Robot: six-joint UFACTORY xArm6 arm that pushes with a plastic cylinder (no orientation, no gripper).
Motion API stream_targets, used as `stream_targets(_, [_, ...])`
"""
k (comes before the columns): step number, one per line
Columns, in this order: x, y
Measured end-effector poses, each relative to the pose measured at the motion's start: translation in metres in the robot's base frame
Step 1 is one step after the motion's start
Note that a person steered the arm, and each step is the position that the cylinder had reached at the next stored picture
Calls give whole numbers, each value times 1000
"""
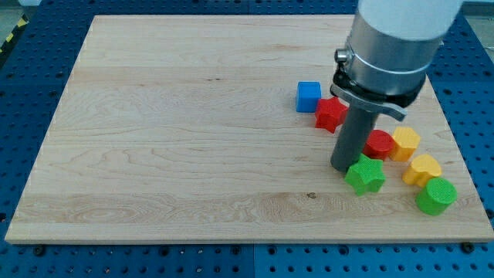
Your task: Move red star towards the left side of the board
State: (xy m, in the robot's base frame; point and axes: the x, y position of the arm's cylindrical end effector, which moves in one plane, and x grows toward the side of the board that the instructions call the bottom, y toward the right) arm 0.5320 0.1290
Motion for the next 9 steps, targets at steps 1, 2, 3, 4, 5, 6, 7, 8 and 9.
stream_targets(1, [4,-2])
stream_targets(2, [-23,-69])
stream_targets(3, [-74,-122])
stream_targets(4, [-154,-124])
stream_targets(5, [-221,-87])
stream_targets(6, [-217,-3])
stream_targets(7, [-158,34])
stream_targets(8, [-115,36])
stream_targets(9, [-115,36])
